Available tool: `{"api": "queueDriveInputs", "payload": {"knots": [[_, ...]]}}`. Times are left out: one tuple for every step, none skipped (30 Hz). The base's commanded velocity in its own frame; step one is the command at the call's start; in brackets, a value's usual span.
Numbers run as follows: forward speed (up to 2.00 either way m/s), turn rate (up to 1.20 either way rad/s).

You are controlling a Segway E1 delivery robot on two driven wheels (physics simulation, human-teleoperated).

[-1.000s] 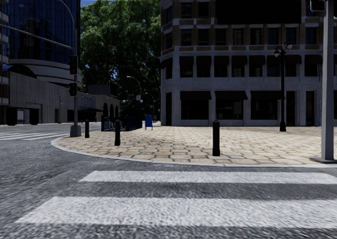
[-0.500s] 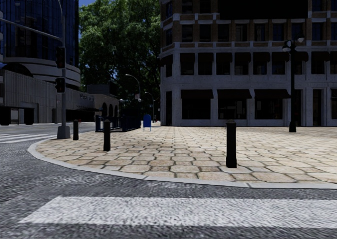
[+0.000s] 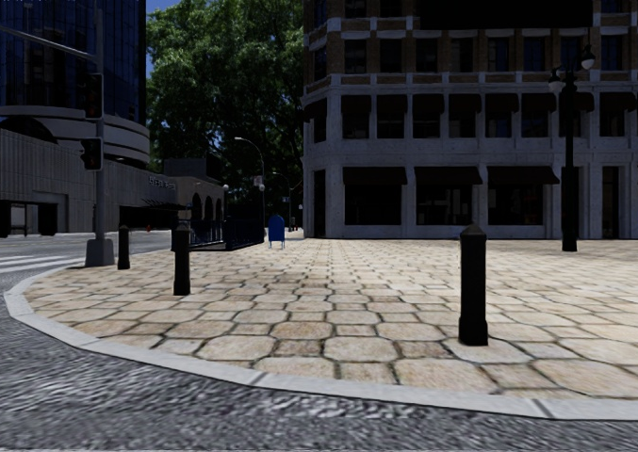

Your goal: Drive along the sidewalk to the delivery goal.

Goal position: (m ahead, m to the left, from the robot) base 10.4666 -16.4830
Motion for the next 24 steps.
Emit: {"api": "queueDriveInputs", "payload": {"knots": [[1.32, 0.0], [1.32, 0.0], [1.32, 0.0], [1.32, 0.0], [1.32, 0.0], [1.32, 0.0], [1.33, 0.0], [1.4, 0.0], [1.4, 0.0], [1.49, 0.0], [1.54, 0.0], [1.54, 0.0], [1.56, 0.0], [1.56, 0.0], [1.56, 0.0], [1.56, 0.0], [1.56, 0.0], [1.56, 0.0], [1.45, 0.0], [0.73, 0.0], [0.73, 0.0], [0.0, 0.0], [0.0, 0.0], [0.0, 0.0]]}}
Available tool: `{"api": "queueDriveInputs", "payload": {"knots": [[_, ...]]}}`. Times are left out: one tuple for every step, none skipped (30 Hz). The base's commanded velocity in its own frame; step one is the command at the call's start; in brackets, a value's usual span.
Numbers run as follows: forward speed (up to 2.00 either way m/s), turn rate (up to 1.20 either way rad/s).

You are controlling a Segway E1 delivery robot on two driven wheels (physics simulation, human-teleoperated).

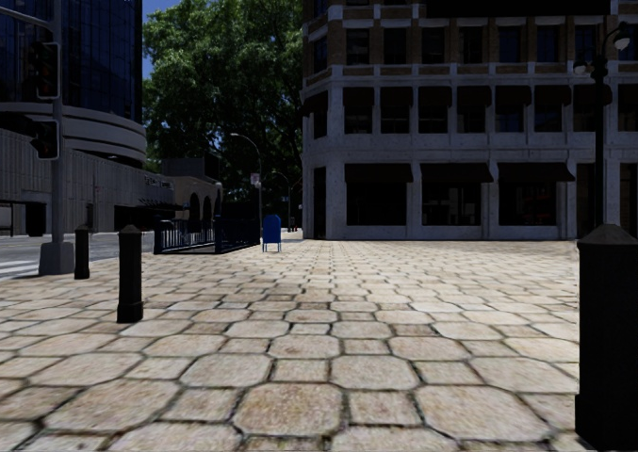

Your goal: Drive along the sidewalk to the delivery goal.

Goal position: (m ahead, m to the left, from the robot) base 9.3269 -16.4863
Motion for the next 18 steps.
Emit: {"api": "queueDriveInputs", "payload": {"knots": [[0.0, 0.0], [0.0, 0.0], [0.0, 0.0], [0.0, 0.0], [0.0, 0.0], [0.0, 0.0], [0.0, 0.0], [0.0, 0.0], [0.0, 0.0], [0.0, 0.0], [0.0, 0.0], [0.0, 0.0], [0.0, 0.0], [0.0, 0.0], [0.0, 0.0], [0.0, 0.0], [0.3, 0.0], [0.3, 0.0]]}}
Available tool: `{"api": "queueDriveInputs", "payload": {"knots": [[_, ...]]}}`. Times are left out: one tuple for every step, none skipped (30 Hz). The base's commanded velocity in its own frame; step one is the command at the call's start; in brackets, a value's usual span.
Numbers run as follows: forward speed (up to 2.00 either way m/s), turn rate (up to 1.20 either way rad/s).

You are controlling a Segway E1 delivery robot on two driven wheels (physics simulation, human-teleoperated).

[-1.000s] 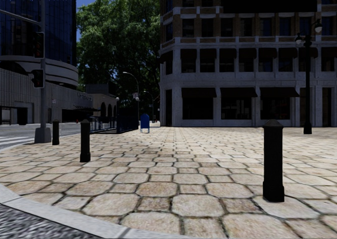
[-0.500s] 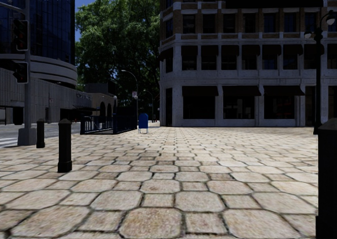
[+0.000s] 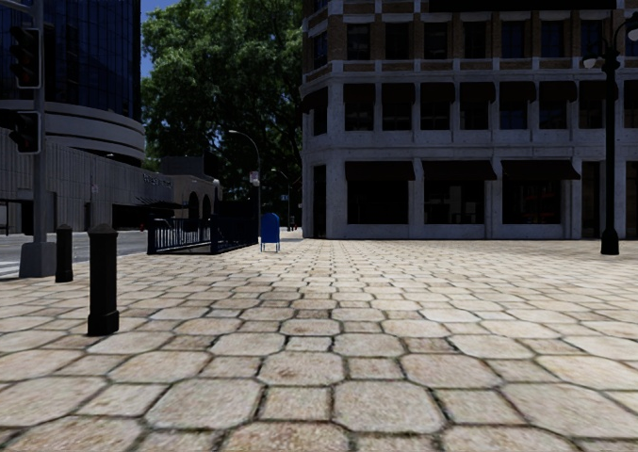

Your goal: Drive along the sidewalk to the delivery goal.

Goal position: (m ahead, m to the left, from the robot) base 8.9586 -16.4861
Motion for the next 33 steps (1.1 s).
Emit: {"api": "queueDriveInputs", "payload": {"knots": [[0.59, 0.0], [0.95, 0.0], [1.26, 0.0], [1.26, 0.0], [1.32, 0.0], [1.34, 0.0], [1.37, 0.0], [1.37, 0.0], [1.46, 0.0], [1.61, 0.0], [1.74, 0.0], [1.74, 0.0], [1.82, 0.0], [1.85, 0.0], [1.85, 0.0], [1.86, 0.0], [1.87, 0.0], [1.87, 0.0], [1.86, 0.0], [1.86, 0.0], [1.85, 0.0], [1.84, 0.0], [1.84, 0.0], [1.82, -0.35], [1.82, -0.53], [1.81, -0.57], [1.81, -0.57], [1.81, -0.58], [1.81, -0.58], [1.81, -0.58], [1.81, -0.58], [1.81, -0.58], [1.81, -0.58]]}}
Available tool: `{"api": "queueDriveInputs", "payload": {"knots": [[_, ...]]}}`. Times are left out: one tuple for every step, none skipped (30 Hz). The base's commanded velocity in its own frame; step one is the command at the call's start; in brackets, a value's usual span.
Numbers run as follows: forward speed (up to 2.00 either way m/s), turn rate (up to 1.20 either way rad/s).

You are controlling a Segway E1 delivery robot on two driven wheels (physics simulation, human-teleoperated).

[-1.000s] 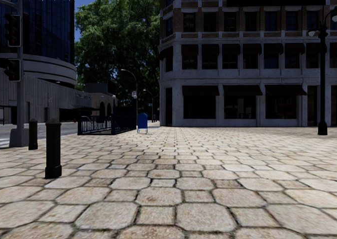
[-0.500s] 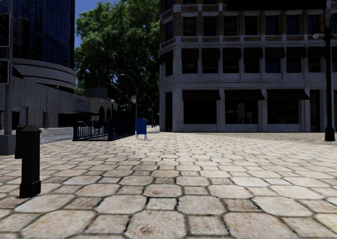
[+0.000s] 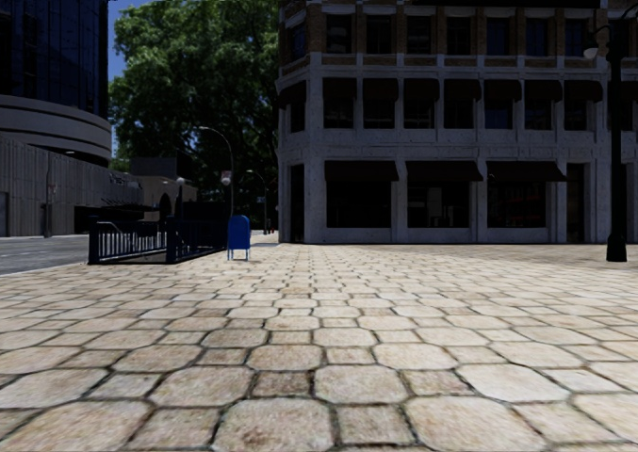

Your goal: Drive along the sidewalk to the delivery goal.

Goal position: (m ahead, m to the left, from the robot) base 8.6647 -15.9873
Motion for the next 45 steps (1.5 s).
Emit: {"api": "queueDriveInputs", "payload": {"knots": [[1.81, -0.58], [1.81, -0.58], [1.81, -0.59], [1.81, -0.59], [1.81, -0.59], [1.81, -0.59], [1.81, -0.59], [1.81, -0.59], [1.81, -0.59], [1.81, -0.59], [1.81, -0.59], [1.81, -0.59], [1.81, -0.59], [1.81, -0.59], [1.81, -0.59], [1.81, -0.59], [1.81, -0.59], [1.81, -0.59], [1.81, -0.59], [1.81, -0.59], [1.81, -0.59], [1.81, -0.59], [1.81, -0.59], [1.81, -0.59], [1.81, -0.59], [1.81, -0.59], [1.81, -0.59], [1.81, -0.59], [1.81, -0.59], [1.81, -0.59], [1.81, -0.59], [1.81, -0.59], [1.81, -0.59], [1.81, -0.59], [1.81, -0.59], [1.81, -0.59], [1.81, -0.59], [1.81, -0.59], [1.81, -0.59], [1.81, -0.59], [1.81, -0.59], [1.81, -0.59], [1.81, -0.59], [1.81, -0.59], [1.81, -0.59]]}}
